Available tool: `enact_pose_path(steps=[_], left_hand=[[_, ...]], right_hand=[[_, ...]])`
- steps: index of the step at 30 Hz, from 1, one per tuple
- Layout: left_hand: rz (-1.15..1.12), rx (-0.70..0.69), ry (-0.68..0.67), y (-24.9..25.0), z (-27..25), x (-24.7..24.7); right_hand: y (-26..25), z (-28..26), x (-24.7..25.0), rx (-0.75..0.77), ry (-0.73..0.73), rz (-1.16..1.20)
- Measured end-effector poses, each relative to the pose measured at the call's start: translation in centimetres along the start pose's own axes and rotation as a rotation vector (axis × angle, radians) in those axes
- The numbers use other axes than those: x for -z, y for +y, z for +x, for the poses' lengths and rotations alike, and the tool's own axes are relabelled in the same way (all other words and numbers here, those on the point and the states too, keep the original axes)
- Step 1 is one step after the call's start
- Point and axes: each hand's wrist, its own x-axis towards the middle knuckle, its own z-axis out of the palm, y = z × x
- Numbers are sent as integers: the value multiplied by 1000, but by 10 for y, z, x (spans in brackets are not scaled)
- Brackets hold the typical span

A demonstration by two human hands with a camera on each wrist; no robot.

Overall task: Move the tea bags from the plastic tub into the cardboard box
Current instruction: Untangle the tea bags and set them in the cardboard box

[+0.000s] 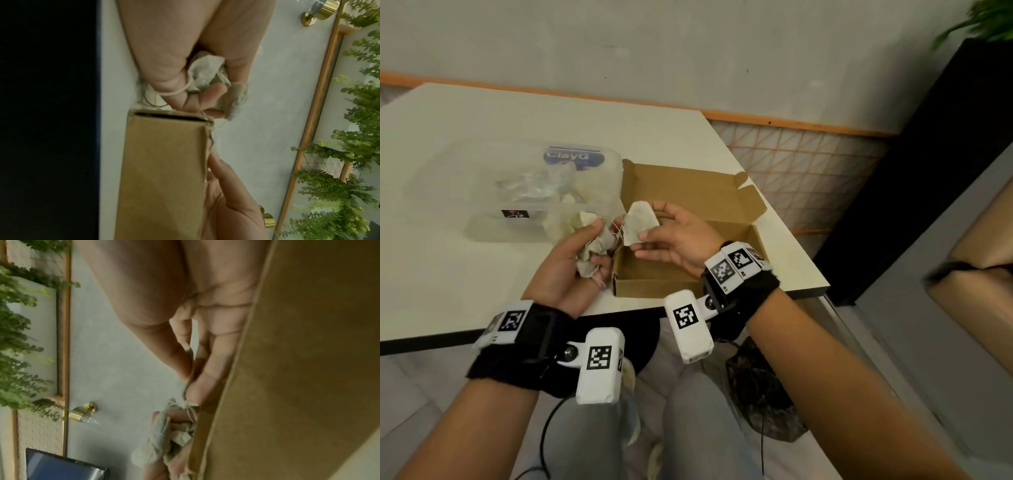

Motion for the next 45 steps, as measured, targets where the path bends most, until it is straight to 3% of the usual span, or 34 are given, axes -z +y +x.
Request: enact_pose_path(steps=[5, 9, 13, 21, 31, 34, 37, 45], left_hand=[[-28, -25, -23, 0, 0, 4], [-6, -23, -48, 0, -3, 1], [74, -61, -48, -2, -4, 1], [182, -104, -83, -4, -3, 4], [-96, -33, 6, 3, -6, 3], [-204, -50, -44, 5, -6, 9], [-302, -69, -126, 6, -8, 12], [-370, -58, -208, 13, -11, 6]], right_hand=[[0, -3, -1, 26, -66, -35], [3, 2, 2, 66, 20, -38], [8, 6, 2, 149, 83, -273], [5, 0, -5, 107, -69, -264], [9, 8, 5, 185, 186, -306], [11, 13, 11, 156, 379, -292], [11, 16, 16, 111, 473, -197], [-1, 7, 16, 221, 483, 135]])
